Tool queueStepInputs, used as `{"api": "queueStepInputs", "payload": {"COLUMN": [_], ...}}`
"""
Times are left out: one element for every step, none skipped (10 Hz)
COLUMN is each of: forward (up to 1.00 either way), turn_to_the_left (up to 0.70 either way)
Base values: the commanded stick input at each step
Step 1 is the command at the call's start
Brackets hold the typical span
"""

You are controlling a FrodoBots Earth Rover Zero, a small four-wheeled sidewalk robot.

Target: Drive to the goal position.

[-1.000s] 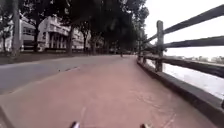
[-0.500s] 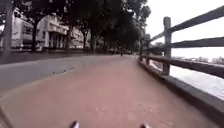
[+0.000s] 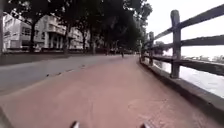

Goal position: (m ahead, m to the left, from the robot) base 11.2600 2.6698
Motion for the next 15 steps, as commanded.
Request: {"api": "queueStepInputs", "payload": {"forward": [0.7,0.7,0.7,0.7,0.7,0.7,0.7,0.7,0.7,0.7,0.7,0.7,0.7,0.7,0.7], "turn_to_the_left": [0.0,0.0,0.0,0.0,0.0,0.0,0.0,0.0,0.0,0.0,0.0,-0.33,-0.29,0.0,0.0]}}
